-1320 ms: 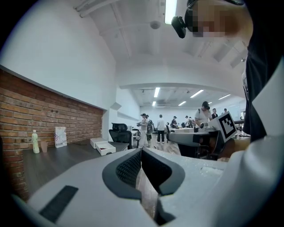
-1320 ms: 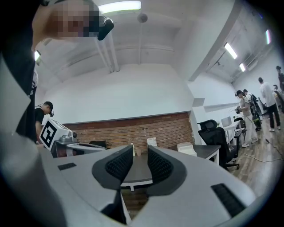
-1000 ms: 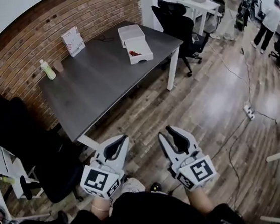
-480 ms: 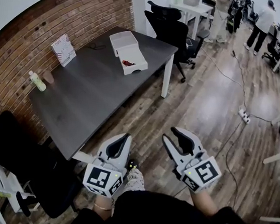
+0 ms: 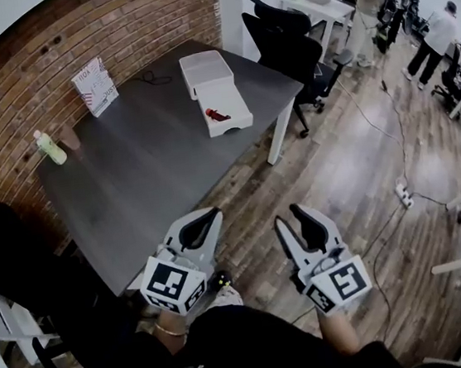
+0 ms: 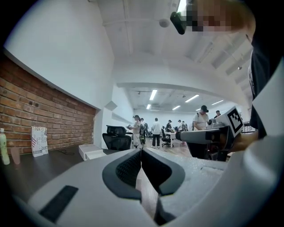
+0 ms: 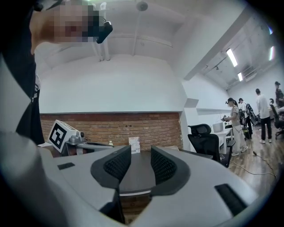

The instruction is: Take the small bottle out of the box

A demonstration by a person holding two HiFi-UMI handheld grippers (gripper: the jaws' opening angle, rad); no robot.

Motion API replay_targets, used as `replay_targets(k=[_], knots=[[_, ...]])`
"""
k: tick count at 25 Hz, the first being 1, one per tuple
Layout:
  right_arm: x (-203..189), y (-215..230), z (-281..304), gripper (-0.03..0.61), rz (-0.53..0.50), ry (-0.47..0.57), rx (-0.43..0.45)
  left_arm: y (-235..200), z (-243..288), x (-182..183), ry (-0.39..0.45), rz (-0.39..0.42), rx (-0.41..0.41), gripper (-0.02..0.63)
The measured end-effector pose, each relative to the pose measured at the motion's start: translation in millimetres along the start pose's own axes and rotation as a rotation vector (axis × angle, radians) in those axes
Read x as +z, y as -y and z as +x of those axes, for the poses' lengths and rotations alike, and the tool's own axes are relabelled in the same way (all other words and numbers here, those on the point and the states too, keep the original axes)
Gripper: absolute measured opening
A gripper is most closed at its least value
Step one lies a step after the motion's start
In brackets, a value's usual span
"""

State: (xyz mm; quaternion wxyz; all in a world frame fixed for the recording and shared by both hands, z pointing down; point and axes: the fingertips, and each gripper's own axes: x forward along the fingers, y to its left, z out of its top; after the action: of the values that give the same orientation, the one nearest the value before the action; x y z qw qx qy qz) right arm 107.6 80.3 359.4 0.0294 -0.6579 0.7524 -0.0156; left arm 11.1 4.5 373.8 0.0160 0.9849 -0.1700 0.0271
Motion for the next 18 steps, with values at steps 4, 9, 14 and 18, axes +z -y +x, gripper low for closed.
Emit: replay_targets(k=[4,9,14,18], knots=[[2.2,6.6,48.9,0.132,-0.005,-0.012,0.005,-47.4,15.4,3.6,-0.004,0.002,0.005,0.006],[1.8,14.6,107.0,0.137,-0.015,-0.03,0.008,-105.3,30.4,-1.7,-0.021,-0.002,0.02,0.005],[-0.3,19.0,152.1,0.141,-0.023,-0.051,0.02,-146.8,41.5,-5.1,-0.024,-0.007,0.033,0.005],[-10.5,24.3,176.6,0.144,-0.001,-0.07,0.035,-167.7,50.0,-10.0,-0.026,-0.017,0.04,0.005]])
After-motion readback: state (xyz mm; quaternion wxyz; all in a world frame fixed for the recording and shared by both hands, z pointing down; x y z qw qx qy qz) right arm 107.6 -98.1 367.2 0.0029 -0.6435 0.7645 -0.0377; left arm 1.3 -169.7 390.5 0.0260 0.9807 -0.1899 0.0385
